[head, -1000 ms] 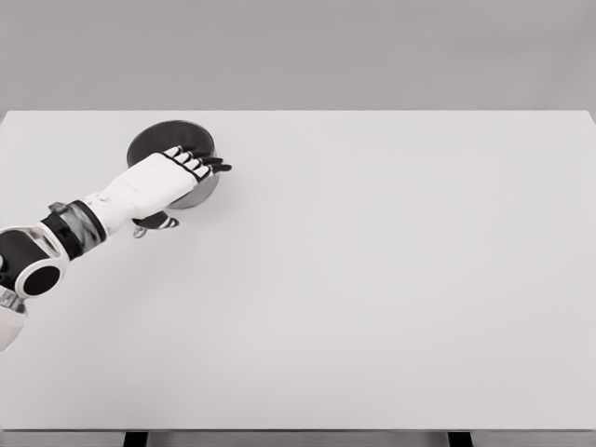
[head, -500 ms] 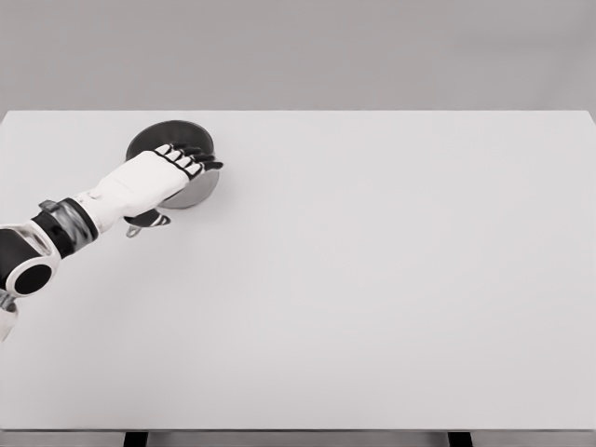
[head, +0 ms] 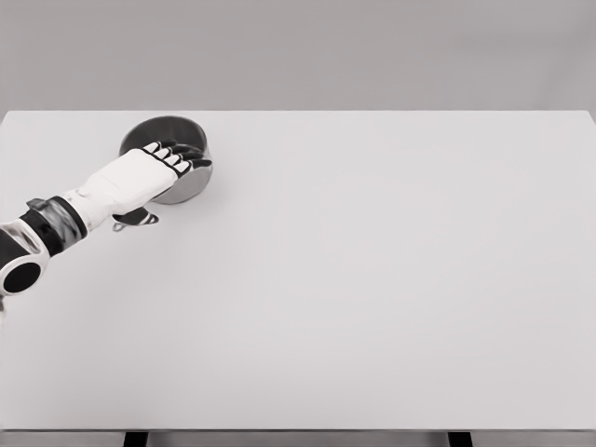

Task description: Rotate pot handle

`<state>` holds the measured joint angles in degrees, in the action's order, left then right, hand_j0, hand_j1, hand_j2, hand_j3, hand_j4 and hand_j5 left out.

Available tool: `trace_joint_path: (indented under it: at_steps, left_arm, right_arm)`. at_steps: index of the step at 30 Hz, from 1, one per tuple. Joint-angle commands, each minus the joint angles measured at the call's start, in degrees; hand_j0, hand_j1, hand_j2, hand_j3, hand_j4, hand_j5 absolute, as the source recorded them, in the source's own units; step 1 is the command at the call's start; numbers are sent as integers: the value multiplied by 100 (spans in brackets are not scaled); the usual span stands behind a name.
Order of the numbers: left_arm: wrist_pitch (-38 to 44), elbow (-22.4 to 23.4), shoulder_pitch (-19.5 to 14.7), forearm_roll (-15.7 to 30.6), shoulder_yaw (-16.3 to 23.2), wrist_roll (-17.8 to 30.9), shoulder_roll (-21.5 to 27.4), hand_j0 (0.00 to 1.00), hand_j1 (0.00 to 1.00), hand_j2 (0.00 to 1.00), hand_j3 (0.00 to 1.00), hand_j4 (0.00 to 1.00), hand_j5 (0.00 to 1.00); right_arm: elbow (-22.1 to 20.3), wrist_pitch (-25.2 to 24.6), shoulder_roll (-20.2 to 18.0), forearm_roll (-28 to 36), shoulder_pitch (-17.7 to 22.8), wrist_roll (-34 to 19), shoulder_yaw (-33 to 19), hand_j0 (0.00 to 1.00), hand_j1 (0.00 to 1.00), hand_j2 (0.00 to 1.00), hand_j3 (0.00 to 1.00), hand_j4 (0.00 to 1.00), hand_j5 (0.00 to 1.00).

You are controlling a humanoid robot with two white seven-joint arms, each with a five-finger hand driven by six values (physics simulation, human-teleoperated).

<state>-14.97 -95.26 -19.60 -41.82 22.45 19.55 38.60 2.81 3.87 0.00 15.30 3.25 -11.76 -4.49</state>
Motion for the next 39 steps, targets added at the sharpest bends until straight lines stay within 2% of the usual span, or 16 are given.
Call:
trace_joint_path:
  at_steps: [1,31,39]
  left_arm:
    - [3,-1,0,16,-4,-3,8,100,100,100,100,100,100]
    - [329,87,35,-37,-91,-3,342,100,100,100,100,100,100]
    - [329,227,44,-28,-258,-3,500,100,100,100,100,100,100]
  right_arm:
    - [0,0,0,-1,0,-1,0,100,100,100,100,100,100]
    - [0,0,0,-1,0,-1,0,100,100,100,100,100,100]
    - [0,0,0,-1,0,-1,0,100,100,100,100,100,100]
